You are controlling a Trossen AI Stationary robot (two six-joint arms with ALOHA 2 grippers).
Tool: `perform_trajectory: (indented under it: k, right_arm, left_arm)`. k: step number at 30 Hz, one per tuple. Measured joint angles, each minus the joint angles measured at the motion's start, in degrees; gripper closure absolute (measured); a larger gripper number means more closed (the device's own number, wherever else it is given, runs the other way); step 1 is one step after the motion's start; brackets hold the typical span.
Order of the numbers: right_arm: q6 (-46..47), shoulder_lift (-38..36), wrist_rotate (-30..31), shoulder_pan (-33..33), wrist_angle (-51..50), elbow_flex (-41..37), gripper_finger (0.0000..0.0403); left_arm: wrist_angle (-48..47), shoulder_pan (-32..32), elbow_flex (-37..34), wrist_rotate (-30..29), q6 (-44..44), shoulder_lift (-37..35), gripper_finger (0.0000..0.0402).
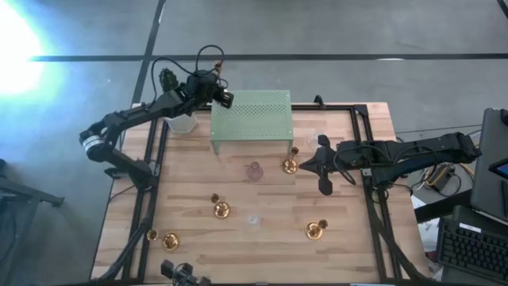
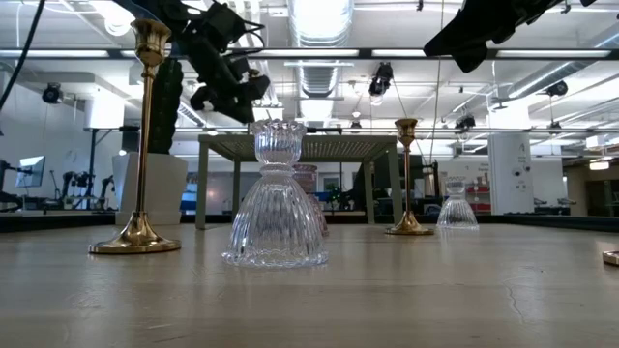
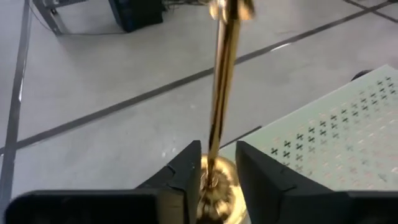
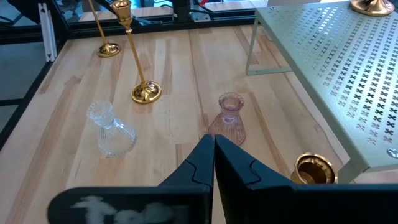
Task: Pick & Place candle stick holders
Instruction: Put the gold candle holder on the shelf
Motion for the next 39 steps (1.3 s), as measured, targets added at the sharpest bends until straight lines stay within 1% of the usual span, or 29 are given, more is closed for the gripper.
perform_trajectory:
  k: [9,13,19,23,30,33,39]
  right_arm:
    - [0.0,0.0,0.0,0.0,0.0,0.0,0.0394]
    - [0.0,0.0,0.0,0.0,0.0,0.0,0.0394]
    - [0.0,0.0,0.0,0.0,0.0,0.0,0.0394]
    - [0.7,0.0,0.0,0.0,-0.2,0.0,0.0394]
    - [1.1,0.0,0.0,0.0,-1.3,0.0,0.0394]
    - [1.1,0.0,0.0,0.0,-1.6,0.0,0.0394]
    - [1.0,0.0,0.0,0.0,-1.6,0.0,0.0394]
  left_arm:
    - [-1.6,0.0,0.0,0.2,-0.3,-0.8,0.0211]
    - [-3.9,0.0,0.0,0.2,-0.5,-2.6,0.0189]
    - [-6.6,-0.1,0.0,1.2,-1.3,-5.4,0.0186]
    - [-9.8,-0.3,0.0,5.6,-2.7,-8.0,0.0186]
    - [-20.3,-1.4,0.1,13.9,-3.1,-14.0,0.0188]
    - [-24.3,-3.0,0.1,15.9,-3.2,-17.3,0.0188]
    - [-32.1,-8.7,0.1,16.5,-5.7,-24.8,0.0189]
